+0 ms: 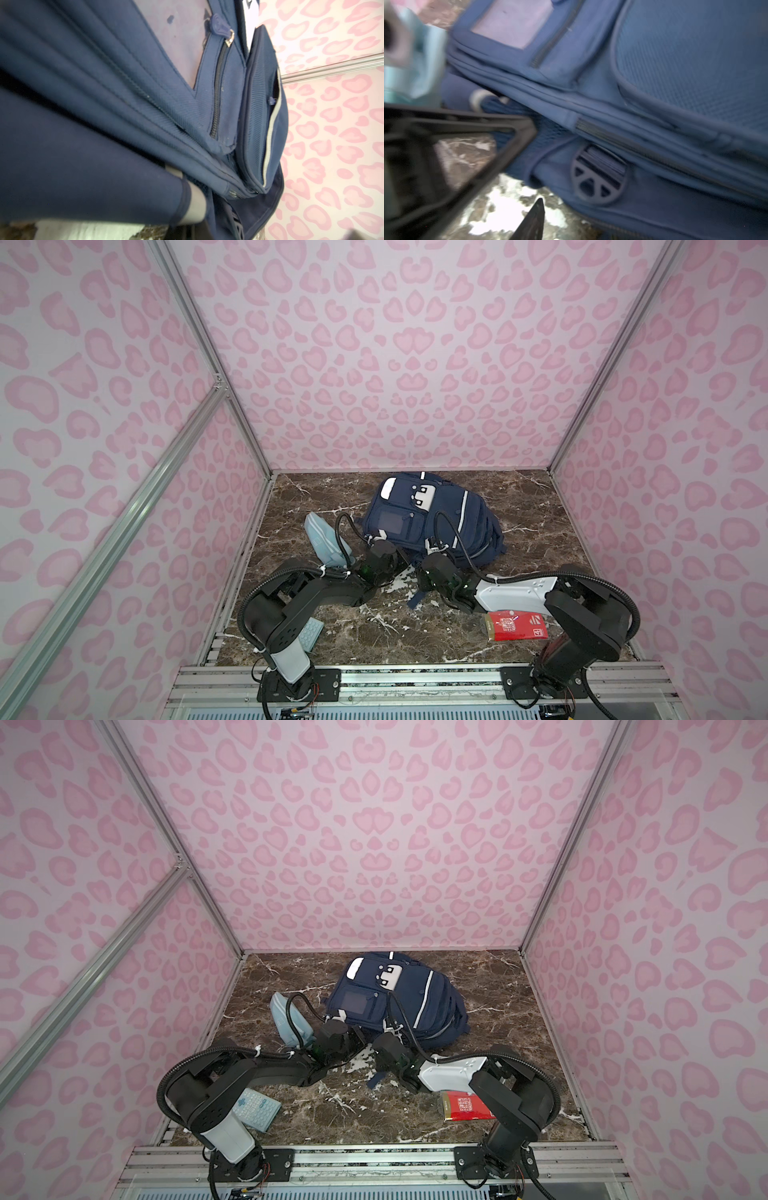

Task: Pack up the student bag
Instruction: 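Move both grippers to the zipper pulls at the backpack's nearer side, then grasp the metal zipper pull with the right gripper while left gripper pinches bag fabric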

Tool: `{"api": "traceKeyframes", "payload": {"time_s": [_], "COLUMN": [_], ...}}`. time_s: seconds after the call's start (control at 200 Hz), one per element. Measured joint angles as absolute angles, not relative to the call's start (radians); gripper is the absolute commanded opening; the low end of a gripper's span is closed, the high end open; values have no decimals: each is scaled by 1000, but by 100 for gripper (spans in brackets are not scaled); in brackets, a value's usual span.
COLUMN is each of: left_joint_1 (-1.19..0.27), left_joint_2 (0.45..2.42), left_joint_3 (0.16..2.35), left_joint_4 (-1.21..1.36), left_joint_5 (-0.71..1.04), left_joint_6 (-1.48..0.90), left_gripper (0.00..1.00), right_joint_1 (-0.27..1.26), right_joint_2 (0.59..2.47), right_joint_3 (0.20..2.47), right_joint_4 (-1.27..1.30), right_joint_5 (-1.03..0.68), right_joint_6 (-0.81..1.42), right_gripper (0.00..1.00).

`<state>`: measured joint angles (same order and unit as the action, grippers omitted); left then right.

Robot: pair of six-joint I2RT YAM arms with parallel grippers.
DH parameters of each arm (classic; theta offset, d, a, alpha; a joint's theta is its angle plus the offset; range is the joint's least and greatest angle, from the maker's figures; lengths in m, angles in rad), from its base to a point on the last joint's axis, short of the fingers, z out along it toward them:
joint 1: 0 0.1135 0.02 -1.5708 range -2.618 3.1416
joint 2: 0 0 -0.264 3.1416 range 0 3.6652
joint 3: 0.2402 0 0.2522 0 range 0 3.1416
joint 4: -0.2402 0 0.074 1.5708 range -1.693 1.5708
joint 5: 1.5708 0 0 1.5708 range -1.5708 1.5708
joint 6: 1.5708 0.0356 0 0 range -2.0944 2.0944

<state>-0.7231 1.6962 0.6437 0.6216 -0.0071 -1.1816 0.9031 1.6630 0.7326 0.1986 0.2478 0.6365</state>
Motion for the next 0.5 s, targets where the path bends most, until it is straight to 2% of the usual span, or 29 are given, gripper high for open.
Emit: {"api": "traceKeyframes", "payload": {"time_s": [0.12, 0.145, 0.18, 0.225, 0.45, 0.505], "left_joint_1": [-724, -724, -724, -724, -717, -710], "left_joint_2": [1697, 1699, 1702, 1705, 1679, 1674], "left_joint_3": [638, 638, 638, 638, 632, 633], "left_joint_4": [622, 622, 623, 623, 620, 608], "left_joint_5": [2, 4, 6, 8, 10, 23], "left_joint_6": [-1183, -1184, -1184, -1184, -1182, -1177], "left_gripper": [3, 3, 3, 3, 3, 3], "right_joint_1": [904, 904, 905, 908, 909, 909], "right_joint_2": [1707, 1715, 1724, 1730, 1738, 1731], "right_joint_3": [760, 766, 773, 779, 791, 783], "right_joint_4": [225, 233, 242, 248, 274, 279], "right_joint_5": [280, 285, 292, 300, 295, 290], "right_joint_6": [619, 610, 598, 580, 527, 518], "right_gripper": [47, 41, 28, 20, 0, 0]}}
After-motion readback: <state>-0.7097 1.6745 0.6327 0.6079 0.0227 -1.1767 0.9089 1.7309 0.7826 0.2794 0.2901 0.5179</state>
